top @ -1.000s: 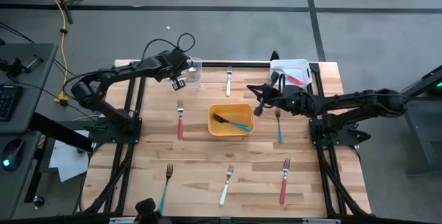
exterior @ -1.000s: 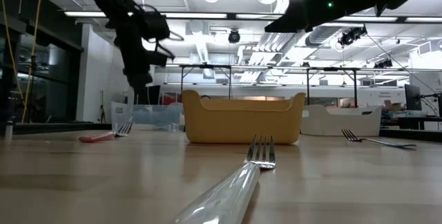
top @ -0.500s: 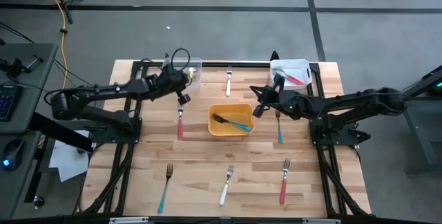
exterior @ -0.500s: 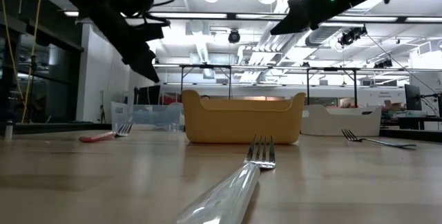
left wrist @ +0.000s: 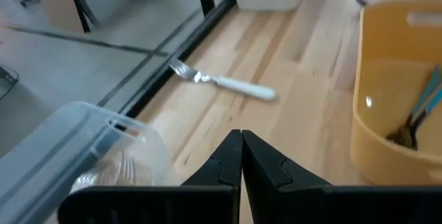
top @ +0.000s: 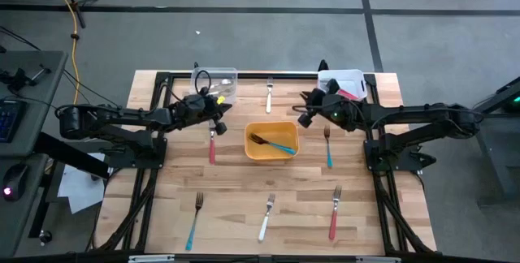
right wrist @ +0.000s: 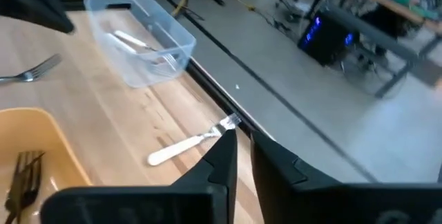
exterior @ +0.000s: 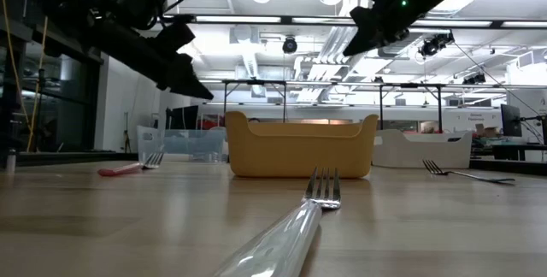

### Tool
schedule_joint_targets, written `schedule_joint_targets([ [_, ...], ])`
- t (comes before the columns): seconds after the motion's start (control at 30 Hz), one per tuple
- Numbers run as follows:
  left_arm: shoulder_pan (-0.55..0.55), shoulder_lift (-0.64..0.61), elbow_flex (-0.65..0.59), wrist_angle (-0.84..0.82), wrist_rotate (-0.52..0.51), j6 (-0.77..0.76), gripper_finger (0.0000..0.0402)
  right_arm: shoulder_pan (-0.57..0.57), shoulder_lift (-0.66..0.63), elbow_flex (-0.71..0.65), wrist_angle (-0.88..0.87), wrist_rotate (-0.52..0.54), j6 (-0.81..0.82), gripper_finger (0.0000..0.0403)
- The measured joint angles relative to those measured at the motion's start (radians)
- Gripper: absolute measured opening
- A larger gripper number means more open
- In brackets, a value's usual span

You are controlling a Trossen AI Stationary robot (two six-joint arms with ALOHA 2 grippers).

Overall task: Sort silverware by color (type)
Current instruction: Put the blue fork into the yellow bin

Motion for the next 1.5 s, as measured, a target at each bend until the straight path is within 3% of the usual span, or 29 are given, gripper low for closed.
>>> schedule_joint_targets([
  [0.23, -0.023, 0.0, -0.01, 0.089, 0.06, -0.067, 0.0001, -0.028, 0.035, 0.0, -0.107, -0.078, 0.141, 0.0073],
  [0.63, -0.05, 0.0, -0.009, 0.208, 0.148, -0.054, 0.0001, 0.013, 0.113, 0.0, -0.303, -0.072, 0.372, 0.0119],
  [1.1, -0.008, 0.0, -0.009, 0.205, 0.148, 0.006, 0.0, -0.044, 0.111, -0.001, -0.839, -0.252, 0.968, 0.0119],
  [1.5, -0.008, 0.0, -0.009, 0.19, 0.149, -0.051, 0.0, -0.044, 0.113, -0.167, -0.707, -0.41, 1.051, 0.0119],
])
